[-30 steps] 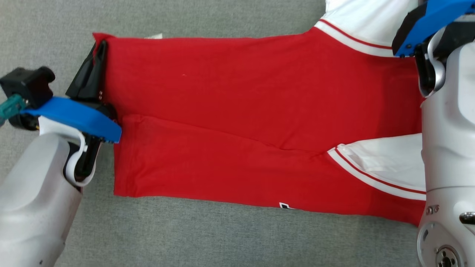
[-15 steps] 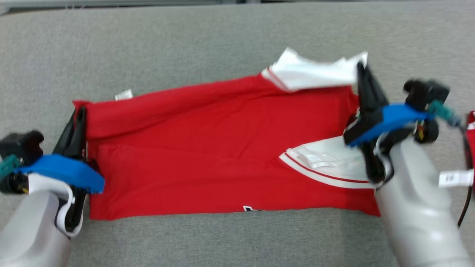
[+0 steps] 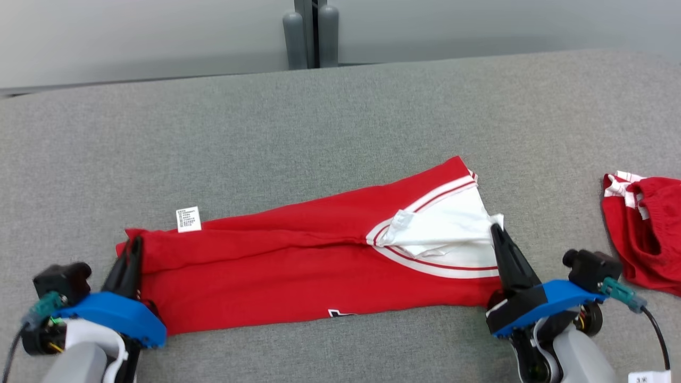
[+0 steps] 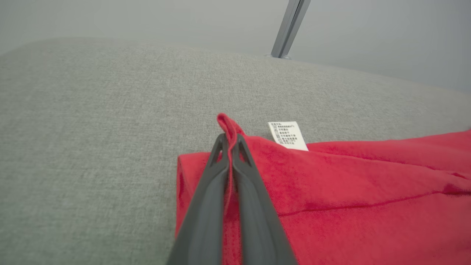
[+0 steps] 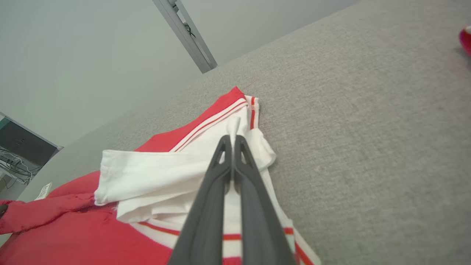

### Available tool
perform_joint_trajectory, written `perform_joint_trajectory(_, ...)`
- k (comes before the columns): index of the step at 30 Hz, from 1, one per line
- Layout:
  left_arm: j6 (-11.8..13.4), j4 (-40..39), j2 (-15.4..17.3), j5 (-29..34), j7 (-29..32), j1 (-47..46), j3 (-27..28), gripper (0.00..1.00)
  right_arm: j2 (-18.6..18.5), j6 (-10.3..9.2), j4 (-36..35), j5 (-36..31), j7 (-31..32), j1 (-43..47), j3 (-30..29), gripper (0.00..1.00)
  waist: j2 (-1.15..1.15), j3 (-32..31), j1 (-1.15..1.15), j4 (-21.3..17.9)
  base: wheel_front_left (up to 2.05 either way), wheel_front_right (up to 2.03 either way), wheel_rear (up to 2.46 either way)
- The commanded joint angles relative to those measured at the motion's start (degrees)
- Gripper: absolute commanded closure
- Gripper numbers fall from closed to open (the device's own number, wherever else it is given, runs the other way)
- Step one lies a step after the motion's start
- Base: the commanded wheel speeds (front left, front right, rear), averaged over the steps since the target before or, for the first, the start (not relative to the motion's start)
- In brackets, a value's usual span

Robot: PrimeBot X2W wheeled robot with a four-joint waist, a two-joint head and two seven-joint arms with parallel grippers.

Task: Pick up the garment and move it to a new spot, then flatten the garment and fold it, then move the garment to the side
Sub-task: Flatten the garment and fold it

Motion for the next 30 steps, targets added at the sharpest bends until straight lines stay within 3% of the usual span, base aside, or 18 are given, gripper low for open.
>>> perform_joint_trajectory(1,0.1,0.6,-0.7,0.4,-0.1,1.5,0.2,1.0,-0.3,-0.01,-0.7,0.3,0.2,1.8,-0.2,1.0,0.01,-1.0,0.01,-0.2,0.0,0.0,0.0)
perform_joint_trajectory(3,0.1,1.1,-1.4,0.6,-0.1,2.3,0.3,1.0,-0.3,-0.02,-0.7,0.6,0.7,3.0,-0.6,1.0,0.01,-1.7,0.01,0.1,0.0,0.0,0.0)
perform_joint_trajectory(4,0.1,1.3,-1.9,1.0,-0.1,2.6,0.5,0.86,-0.3,-0.02,-0.3,0.5,0.9,3.4,-1.0,1.0,0.01,-2.1,0.01,0.4,0.0,0.0,0.0)
perform_joint_trajectory(5,0.1,1.4,-2.4,1.5,-0.1,2.9,0.9,0.24,-0.3,-0.01,0.1,0.1,1.0,3.7,-1.3,0.61,0.01,-2.4,0.01,0.6,0.0,0.0,0.0)
perform_joint_trajectory(6,0.1,1.3,-2.9,2.1,-0.1,3.2,1.5,0.0,-0.3,-0.02,0.3,-0.1,0.8,3.6,-1.8,0.03,0.01,-2.7,0.01,1.1,0.0,0.0,0.0)
perform_joint_trajectory(7,0.1,1.0,-3.5,2.8,-0.1,3.7,2.2,0.0,-0.3,-0.01,0.7,-0.3,0.6,3.5,-2.3,0.0,0.01,-3.0,0.01,1.4,0.0,0.0,0.0)
perform_joint_trajectory(15,0.4,-1.7,-8.7,8.7,-0.1,8.2,9.0,0.0,-0.3,-0.01,8.3,-6.0,1.8,0.3,-7.6,0.0,0.01,-4.2,0.01,5.3,0.0,0.0,0.0)
perform_joint_trajectory(23,0.1,-2.0,-11.3,10.8,-0.1,9.8,11.8,0.0,-0.2,-0.01,19.1,-6.9,4.2,-3.2,-6.7,0.0,0.01,-3.6,0.01,7.9,0.0,0.0,0.0)
perform_joint_trajectory(24,0.0,-2.2,-11.4,10.8,-0.1,9.5,11.9,0.0,0.0,-0.01,20.4,-6.9,4.5,-3.5,-6.0,0.2,0.01,-3.5,0.01,8.0,0.0,0.0,0.0)
perform_joint_trajectory(25,0.0,-2.4,-11.4,10.7,-0.1,9.3,11.9,0.0,0.2,-0.01,21.7,-6.6,5.2,-3.7,-5.0,0.51,0.01,-3.4,0.01,8.0,0.0,0.0,0.0)
perform_joint_trajectory(26,0.0,-2.6,-11.5,10.6,-0.1,9.0,11.7,0.0,0.4,0.02,22.6,-6.0,5.4,-4.1,-3.9,1.0,0.01,-3.2,0.01,8.0,0.0,0.0,0.0)
perform_joint_trajectory(30,0.0,-3.3,-11.1,10.2,-0.1,8.4,10.9,0.0,0.5,0.05,24.5,-3.6,3.8,-5.5,0.3,1.0,0.01,-2.7,0.01,7.2,0.0,0.0,0.0)
